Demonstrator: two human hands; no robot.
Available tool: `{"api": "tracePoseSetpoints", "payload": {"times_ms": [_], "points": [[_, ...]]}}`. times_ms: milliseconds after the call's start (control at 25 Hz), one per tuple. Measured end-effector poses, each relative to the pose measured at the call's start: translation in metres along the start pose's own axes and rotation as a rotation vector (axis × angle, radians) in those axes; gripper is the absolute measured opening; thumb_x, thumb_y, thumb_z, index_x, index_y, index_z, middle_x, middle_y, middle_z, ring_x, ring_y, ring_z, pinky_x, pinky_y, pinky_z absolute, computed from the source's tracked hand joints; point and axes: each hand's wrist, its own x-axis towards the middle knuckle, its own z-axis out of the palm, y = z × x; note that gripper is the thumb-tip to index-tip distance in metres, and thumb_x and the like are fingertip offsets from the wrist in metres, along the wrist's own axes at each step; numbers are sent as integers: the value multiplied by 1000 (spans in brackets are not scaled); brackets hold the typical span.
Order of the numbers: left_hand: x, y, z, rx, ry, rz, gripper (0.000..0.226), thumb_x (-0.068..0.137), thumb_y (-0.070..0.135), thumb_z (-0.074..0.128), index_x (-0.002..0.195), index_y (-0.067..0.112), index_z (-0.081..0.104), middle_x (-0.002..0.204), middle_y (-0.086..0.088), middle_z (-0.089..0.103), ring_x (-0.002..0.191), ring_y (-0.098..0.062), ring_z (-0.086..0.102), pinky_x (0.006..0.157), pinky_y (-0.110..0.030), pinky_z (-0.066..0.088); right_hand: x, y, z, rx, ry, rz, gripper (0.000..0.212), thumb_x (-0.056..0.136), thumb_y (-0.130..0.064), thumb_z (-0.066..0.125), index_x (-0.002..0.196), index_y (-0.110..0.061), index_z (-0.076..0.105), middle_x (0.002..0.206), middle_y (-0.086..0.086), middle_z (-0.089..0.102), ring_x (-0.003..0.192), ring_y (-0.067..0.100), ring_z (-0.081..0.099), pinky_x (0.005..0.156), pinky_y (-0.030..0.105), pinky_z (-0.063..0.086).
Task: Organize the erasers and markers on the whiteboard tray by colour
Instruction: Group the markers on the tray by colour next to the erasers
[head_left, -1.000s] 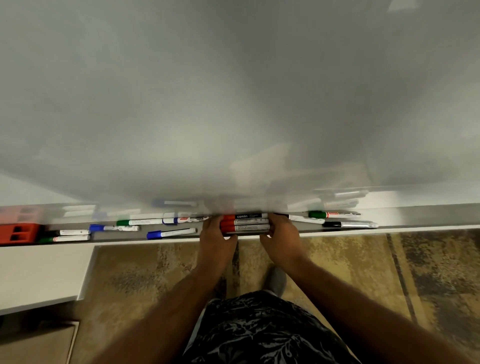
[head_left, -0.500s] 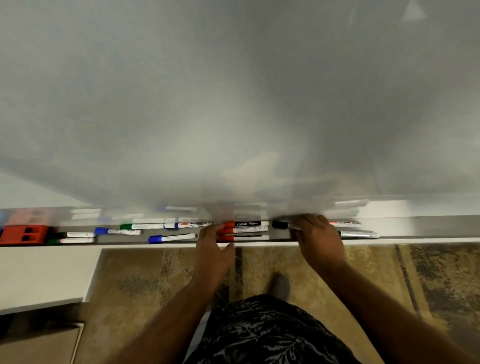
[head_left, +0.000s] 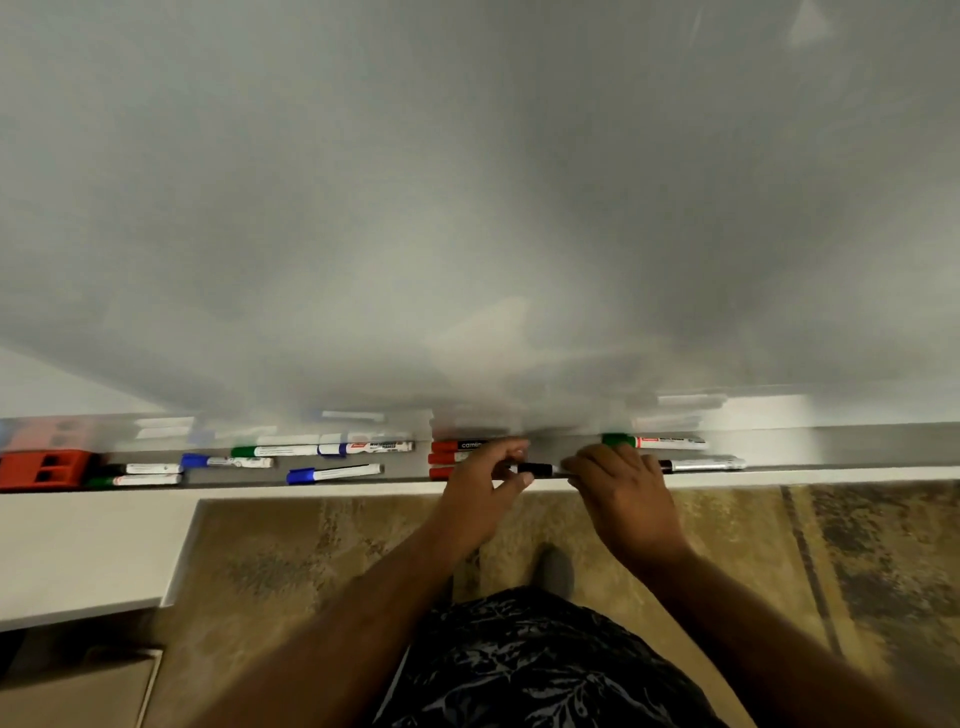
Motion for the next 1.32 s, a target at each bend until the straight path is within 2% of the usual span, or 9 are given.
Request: {"api": "tracePoseSetpoints", "payload": {"times_ms": [160,240,400,520,600,800,960,1120,1320], "points": [[8,6,22,-98,-15,14,23,95,16,71,114,28,76,96,4,76,81,-20,75,69,-37,66,-10,8,-13,25,24,30,28,87,-24,78,114,-27,70,110,-5,68,97,26,60,71,39,40],[10,6,30,-101,8,35,23,94,16,72,110,32,77,88,5,76,77,-23,74,69,-44,66,-16,27,-18,19,0,104,29,88,-24,74,116,-28,69,113,-7,68,101,25,59,74,39,43],[7,5,32,-24,30,47,25,92,21,75,109,38,77,92,21,75,82,-3,70,70,-31,63,-40,71,-28,-101,-75,366,48,74,-6,68,116,-28,67,115,-5,66,104,28,58,77,41,46],[8,5,29,33,50,54,24,89,23,79,108,38,78,93,20,75,82,4,66,68,-11,52,-45,94,-35,-196,-128,427,44,78,-6,72,114,-31,67,116,-7,65,104,26,57,77,41,44],[10,7,26,58,67,60,25,88,21,80,108,35,79,96,16,75,82,5,65,68,-6,46,-40,101,-38,-219,-186,422,39,84,-10,71,114,-34,67,116,-9,65,106,24,56,78,40,41],[14,12,19,21,69,6,22,87,16,80,105,28,81,98,14,77,93,-1,69,83,-16,49,-30,106,-44,-249,-286,369,38,94,-15,57,122,-40,60,124,-12,59,113,22,53,76,37,34],[16,13,22,58,79,-19,22,88,15,79,106,26,80,94,14,75,86,3,66,75,-8,44,-29,111,-46,-162,-284,417,22,97,-24,59,114,-38,62,119,-12,61,113,23,53,79,38,36],[18,16,40,3,92,-74,20,91,10,75,106,23,79,89,7,73,78,-7,65,78,-22,49,-24,115,-53,-17,-218,370,19,97,-33,63,114,-39,69,116,-13,65,110,21,56,83,39,41],[28,33,84,5,138,-60,13,92,6,72,101,14,77,92,-5,74,76,-17,64,75,-28,53,-20,114,-60,106,-83,245,25,95,-26,68,119,-31,72,111,-8,73,100,22,67,81,39,50]]}}
